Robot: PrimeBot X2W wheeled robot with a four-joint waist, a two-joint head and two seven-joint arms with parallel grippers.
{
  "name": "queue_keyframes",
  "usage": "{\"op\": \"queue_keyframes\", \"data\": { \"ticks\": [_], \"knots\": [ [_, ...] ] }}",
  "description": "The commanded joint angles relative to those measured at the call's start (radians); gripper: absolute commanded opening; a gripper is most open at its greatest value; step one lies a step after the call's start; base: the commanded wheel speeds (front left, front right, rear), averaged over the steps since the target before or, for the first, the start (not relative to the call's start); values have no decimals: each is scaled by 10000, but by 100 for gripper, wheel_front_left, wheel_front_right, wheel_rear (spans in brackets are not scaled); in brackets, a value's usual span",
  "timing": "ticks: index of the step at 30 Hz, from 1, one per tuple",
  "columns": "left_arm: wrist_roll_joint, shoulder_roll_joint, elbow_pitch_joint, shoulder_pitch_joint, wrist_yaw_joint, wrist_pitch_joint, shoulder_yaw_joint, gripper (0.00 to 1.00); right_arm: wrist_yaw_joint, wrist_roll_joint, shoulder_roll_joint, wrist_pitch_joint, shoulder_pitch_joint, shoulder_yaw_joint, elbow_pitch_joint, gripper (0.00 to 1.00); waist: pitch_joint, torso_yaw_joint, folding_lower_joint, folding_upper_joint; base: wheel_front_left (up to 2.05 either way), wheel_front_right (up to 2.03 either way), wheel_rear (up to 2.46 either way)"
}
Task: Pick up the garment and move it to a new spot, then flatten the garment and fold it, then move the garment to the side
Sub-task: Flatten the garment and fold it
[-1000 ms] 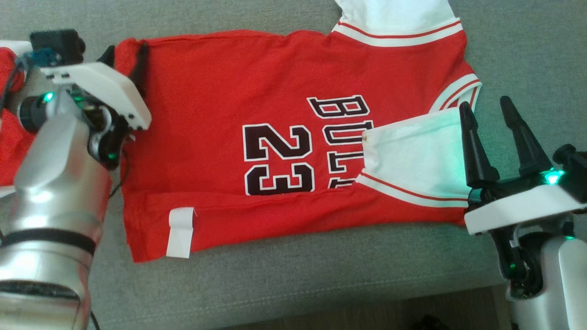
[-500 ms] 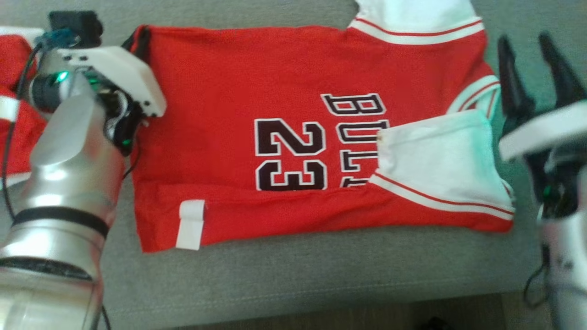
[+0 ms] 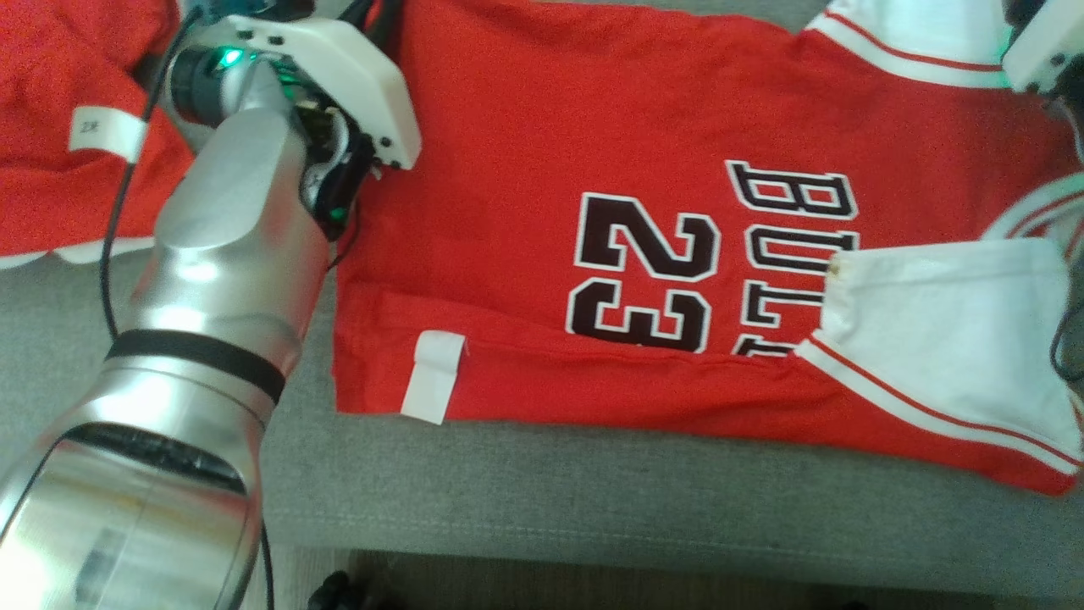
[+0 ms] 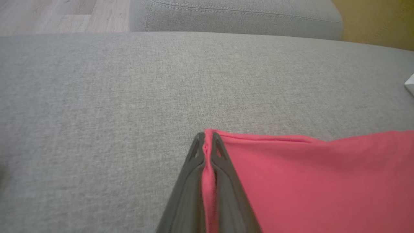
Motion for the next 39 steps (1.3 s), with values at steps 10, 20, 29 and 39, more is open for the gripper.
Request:
{"op": "queue_keyframes", "data": {
  "ticks": [10,20,29,39],
  "knots": [
    [-756,189,-533,-570,6,-109,-646,0,39,-268,-289,960,-1697,530,2042,100,245,429,-2,0,0,0,0],
    [-1361,535,-576,-592,5,-277,-1151,0,39,334,-379,380,-1886,1077,2348,0,141,340,-2,0,0,0,0],
    [-1732,1253,-1001,-178,4,-688,-1435,0,39,1493,-944,-1215,-167,1254,-29,0,-544,-3,-2,0,0,0,0],
    [-2381,2311,-2400,698,4,45,-1697,0,39,1642,-1076,-969,2893,307,-3618,0,-1130,-314,-2,0,0,0,0]
  ]
}}
